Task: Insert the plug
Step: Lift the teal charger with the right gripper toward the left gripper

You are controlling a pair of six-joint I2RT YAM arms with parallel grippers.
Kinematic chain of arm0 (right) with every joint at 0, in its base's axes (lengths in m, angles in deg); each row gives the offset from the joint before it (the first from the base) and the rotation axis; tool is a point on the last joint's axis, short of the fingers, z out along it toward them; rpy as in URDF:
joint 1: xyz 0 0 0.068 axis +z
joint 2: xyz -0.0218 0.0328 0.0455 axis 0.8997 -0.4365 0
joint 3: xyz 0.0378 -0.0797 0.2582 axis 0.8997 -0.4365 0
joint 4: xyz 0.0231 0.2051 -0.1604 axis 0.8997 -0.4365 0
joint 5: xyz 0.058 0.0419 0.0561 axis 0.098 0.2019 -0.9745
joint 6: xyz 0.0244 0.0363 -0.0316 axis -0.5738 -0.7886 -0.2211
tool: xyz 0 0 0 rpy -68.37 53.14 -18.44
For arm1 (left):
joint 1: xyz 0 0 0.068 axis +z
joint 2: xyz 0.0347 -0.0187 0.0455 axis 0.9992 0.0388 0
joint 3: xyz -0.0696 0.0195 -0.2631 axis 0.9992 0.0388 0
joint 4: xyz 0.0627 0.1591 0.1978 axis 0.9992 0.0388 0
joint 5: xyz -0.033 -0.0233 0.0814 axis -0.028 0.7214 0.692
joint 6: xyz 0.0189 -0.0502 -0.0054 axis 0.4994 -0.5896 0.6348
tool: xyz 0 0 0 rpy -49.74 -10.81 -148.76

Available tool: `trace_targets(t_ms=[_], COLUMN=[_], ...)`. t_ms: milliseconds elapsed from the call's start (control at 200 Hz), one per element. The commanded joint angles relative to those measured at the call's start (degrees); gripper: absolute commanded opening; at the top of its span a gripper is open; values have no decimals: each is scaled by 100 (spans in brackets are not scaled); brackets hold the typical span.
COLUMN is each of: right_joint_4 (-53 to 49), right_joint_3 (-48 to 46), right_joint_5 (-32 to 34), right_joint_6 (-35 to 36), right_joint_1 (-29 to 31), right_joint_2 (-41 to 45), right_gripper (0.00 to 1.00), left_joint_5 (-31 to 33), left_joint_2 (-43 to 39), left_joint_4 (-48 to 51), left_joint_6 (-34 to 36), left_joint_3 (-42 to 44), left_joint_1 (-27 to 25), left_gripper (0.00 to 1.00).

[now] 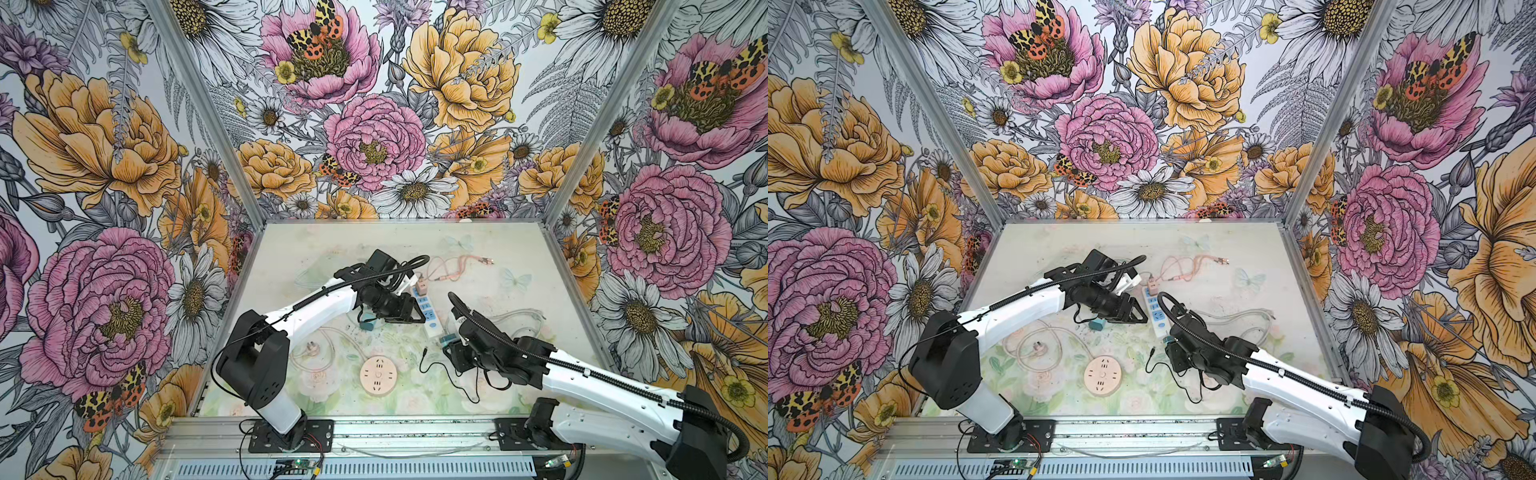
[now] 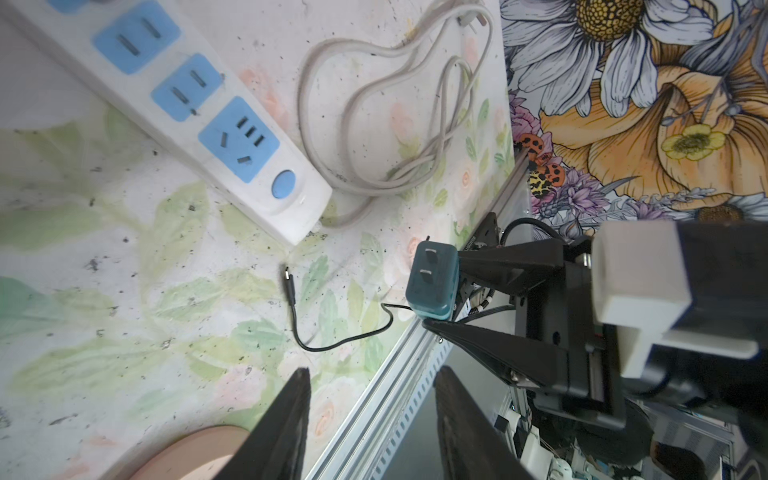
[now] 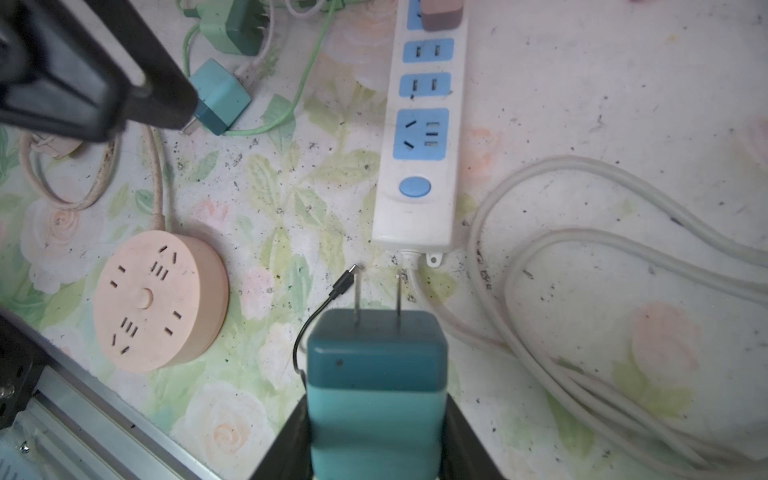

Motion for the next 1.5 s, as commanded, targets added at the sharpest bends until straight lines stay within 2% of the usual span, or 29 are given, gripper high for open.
trace_targets(t_ms=[0, 145, 510, 946, 1141, 1306, 1371, 1426, 1496], right_joint_4=[86, 123, 505, 782, 860, 860, 860, 851, 842], right_joint_3=[273, 380, 344, 380, 367, 345, 336, 321, 287], right_joint_5=[200, 200, 468, 193, 6, -19, 89, 276, 633], right_joint_6=[826, 1275, 1795, 1993, 1947, 1945, 1944, 1898, 1778], right_joint_1=[178, 264, 392, 458, 460, 467, 461, 462, 462], right_joint_2=[84, 111, 426, 199, 185, 195, 226, 285, 411], right_gripper=[18, 17, 17, 17, 18, 17, 18, 22, 37], left_joint_5=[-632, -849, -1108, -1390, -1354, -1411, -1409, -1391, -1310], left_joint_2=[6, -9, 220, 561, 661, 657, 613, 562, 483], left_joint_4=[-189, -187, -44, 66, 66, 75, 67, 75, 68], left_joint_6=[151, 281, 415, 577, 670, 697, 694, 671, 622], left_joint_3=[40, 39, 13, -288, -454, -424, -410, -392, -387], left_joint_1=[87, -32, -352, -523, -620, -627, -608, -545, -405], left_gripper=[50, 50, 51, 50, 38, 17, 12, 10, 8])
